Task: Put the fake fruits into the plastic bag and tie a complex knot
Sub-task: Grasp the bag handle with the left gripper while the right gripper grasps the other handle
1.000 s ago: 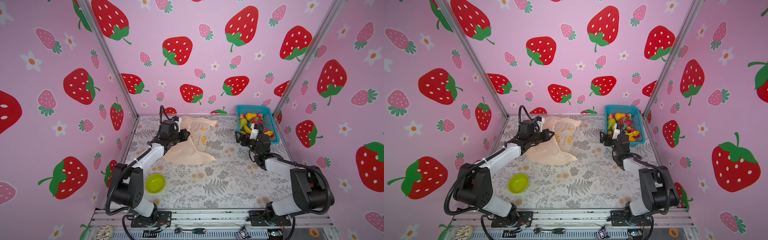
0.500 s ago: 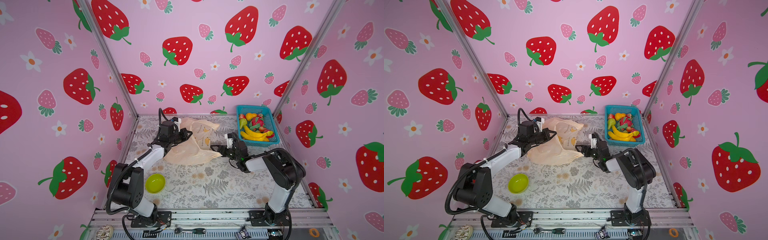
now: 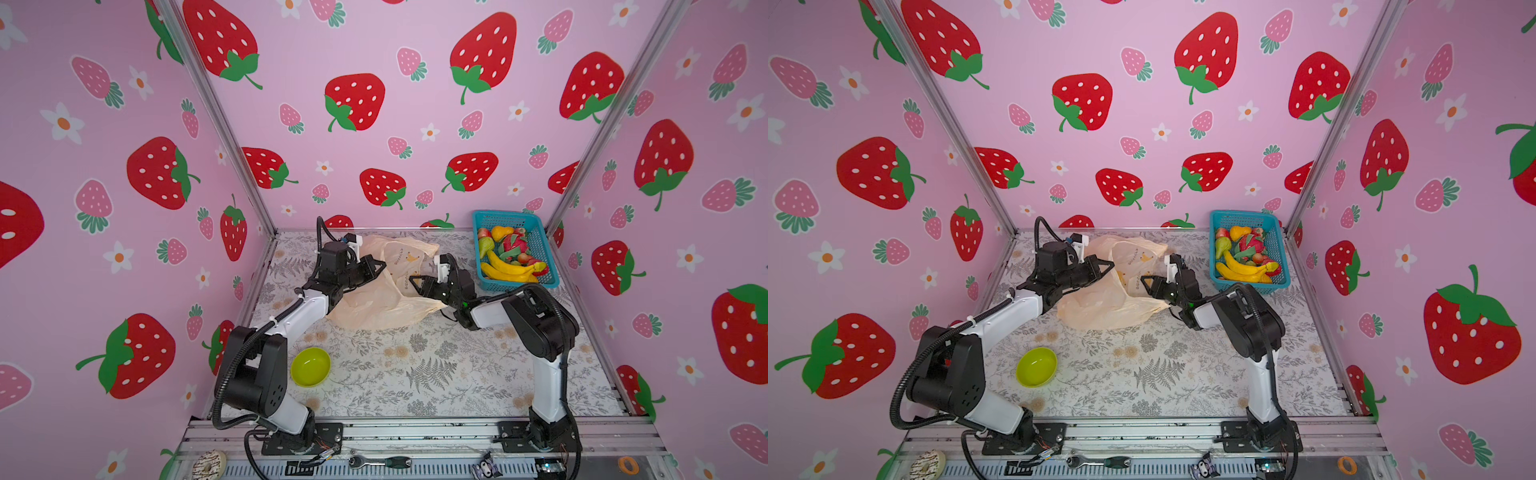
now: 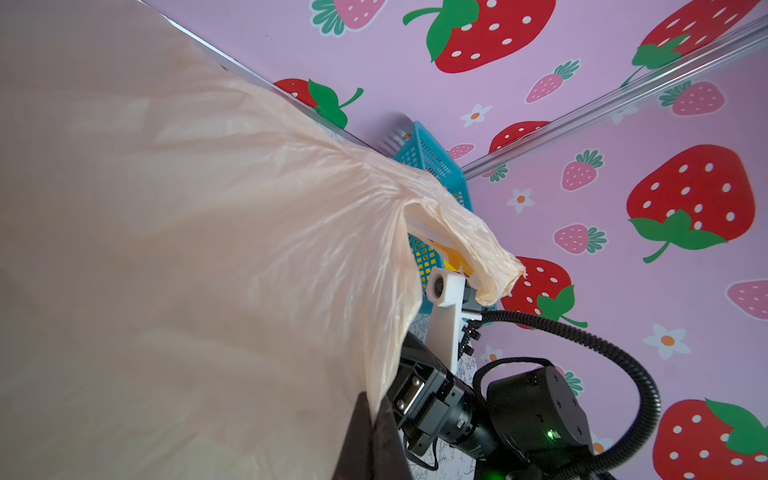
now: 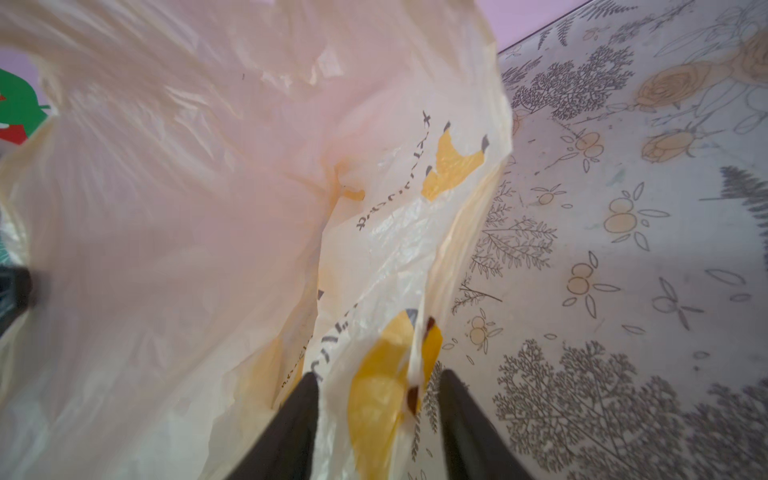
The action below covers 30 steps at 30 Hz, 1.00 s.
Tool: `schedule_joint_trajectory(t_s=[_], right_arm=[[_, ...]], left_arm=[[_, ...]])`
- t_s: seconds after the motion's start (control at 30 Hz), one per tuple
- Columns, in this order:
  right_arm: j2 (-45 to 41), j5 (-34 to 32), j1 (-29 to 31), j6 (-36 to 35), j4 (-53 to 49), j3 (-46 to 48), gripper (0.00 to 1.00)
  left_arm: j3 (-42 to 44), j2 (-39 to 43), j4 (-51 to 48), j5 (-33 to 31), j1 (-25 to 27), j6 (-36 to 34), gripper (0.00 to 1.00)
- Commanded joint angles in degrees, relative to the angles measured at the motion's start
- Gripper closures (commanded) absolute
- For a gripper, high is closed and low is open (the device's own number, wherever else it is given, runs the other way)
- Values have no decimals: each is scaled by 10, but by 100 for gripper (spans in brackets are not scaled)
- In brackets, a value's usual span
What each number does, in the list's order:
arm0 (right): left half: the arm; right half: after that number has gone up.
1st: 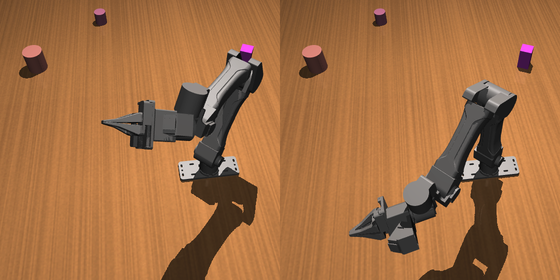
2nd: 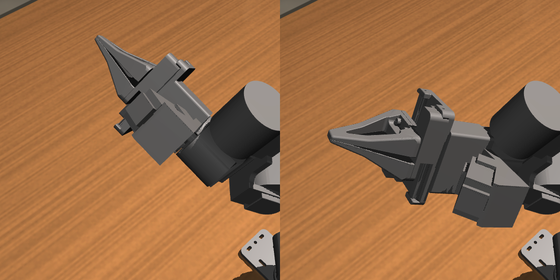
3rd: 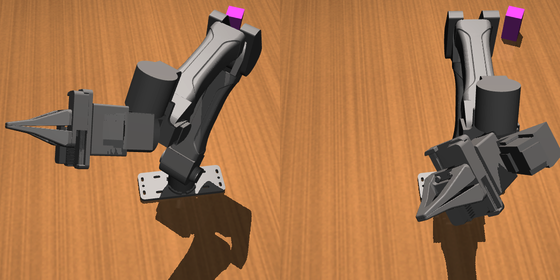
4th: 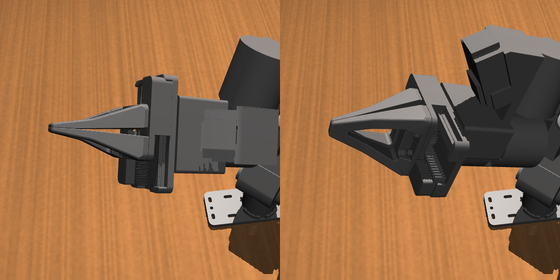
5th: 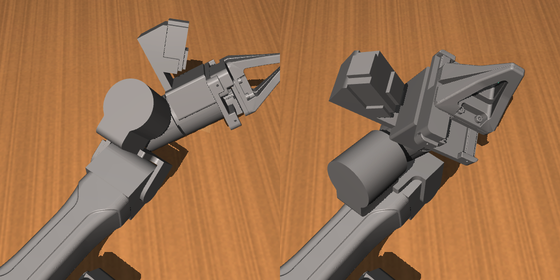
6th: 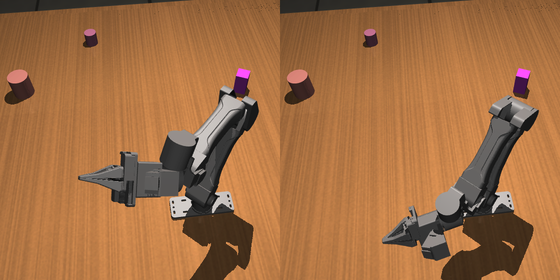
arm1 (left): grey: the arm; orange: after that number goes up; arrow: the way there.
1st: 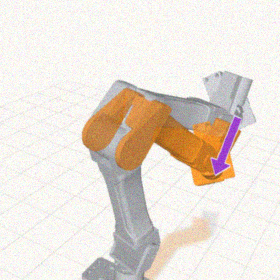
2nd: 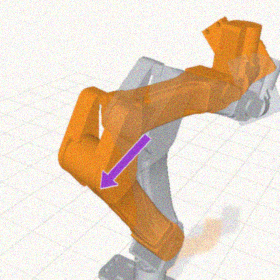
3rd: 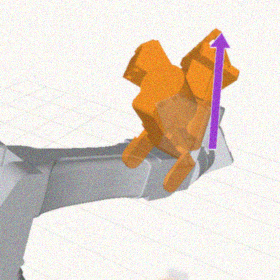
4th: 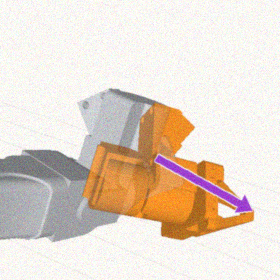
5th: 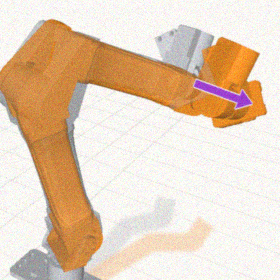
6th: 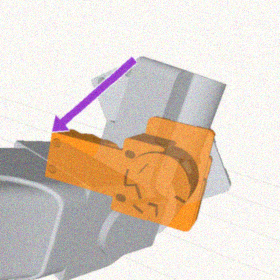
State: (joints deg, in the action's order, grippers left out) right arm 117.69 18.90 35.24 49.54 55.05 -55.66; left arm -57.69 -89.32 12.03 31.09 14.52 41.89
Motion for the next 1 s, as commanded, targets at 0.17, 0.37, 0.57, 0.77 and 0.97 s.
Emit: schedule_joint_trajectory(t_s=[0.17,0.37,0.57,0.77,0.97], right_arm=[[-73,-96,2,-16,6,44,100],[-167,-168,26,-71,3,85,100],[-218,-234,71,-147,-18,84,100],[-221,-257,98,-182,-27,73,100],[-216,-257,106,-188,-29,67,100]], left_arm=[[-7,57,-131,-96,6,-63,100],[-26,78,-212,-164,41,-109,89],[-37,88,-210,-156,51,-97,76],[-36,93,-177,-143,63,-71,55],[-47,78,-179,-156,67,-76,43]])
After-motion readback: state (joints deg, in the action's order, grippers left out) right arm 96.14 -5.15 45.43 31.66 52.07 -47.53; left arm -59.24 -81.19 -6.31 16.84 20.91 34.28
